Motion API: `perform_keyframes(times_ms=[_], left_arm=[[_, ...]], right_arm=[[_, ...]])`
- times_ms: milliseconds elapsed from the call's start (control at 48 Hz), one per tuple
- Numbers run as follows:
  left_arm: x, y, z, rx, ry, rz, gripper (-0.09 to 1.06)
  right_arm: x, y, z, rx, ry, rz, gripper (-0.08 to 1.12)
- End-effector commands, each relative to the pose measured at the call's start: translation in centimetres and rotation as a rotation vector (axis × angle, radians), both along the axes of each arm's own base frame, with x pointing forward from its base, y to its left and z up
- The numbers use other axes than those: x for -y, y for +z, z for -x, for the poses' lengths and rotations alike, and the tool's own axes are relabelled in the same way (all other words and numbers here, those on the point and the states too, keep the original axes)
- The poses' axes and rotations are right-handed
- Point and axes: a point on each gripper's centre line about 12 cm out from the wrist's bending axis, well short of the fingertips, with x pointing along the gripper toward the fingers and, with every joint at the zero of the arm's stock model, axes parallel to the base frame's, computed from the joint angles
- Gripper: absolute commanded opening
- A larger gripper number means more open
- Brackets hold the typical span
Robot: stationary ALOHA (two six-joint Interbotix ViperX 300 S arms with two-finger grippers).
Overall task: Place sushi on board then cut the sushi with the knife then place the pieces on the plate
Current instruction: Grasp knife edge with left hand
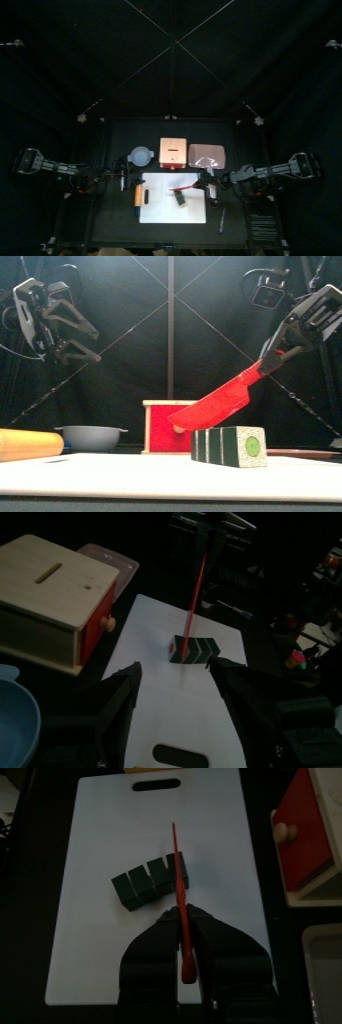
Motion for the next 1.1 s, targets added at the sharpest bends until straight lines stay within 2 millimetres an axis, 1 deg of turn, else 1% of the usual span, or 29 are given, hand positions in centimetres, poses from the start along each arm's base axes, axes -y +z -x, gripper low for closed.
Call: perform_keyframes(times_ms=[21, 229, 333, 604, 1104], left_arm=[[0.3, 0.7, -1.1, 0.017, -0.004, 0.003, 0.91], [0.3, 0.0, -1.5, -0.002, 0.0, -0.004, 0.91], [0.2, 0.0, -1.5, 0.003, 0.001, -0.007, 0.91], [0.2, 0.1, -1.6, 0.007, 0.004, -0.007, 0.91], [0.2, 0.0, -1.5, 0.005, 0.005, -0.009, 0.91]], right_arm=[[-0.1, 1.0, -0.2, 0.042, 0.006, 0.002, 0.42], [-0.3, 1.9, 0.0, 0.074, 0.017, 0.003, 0.42], [-0.6, 2.4, 0.0, 0.091, 0.026, 0.001, 0.42], [-0.9, 2.2, 0.0, 0.083, 0.038, 0.001, 0.42], [-0.7, 1.1, -0.2, 0.042, 0.031, 0.003, 0.42]])
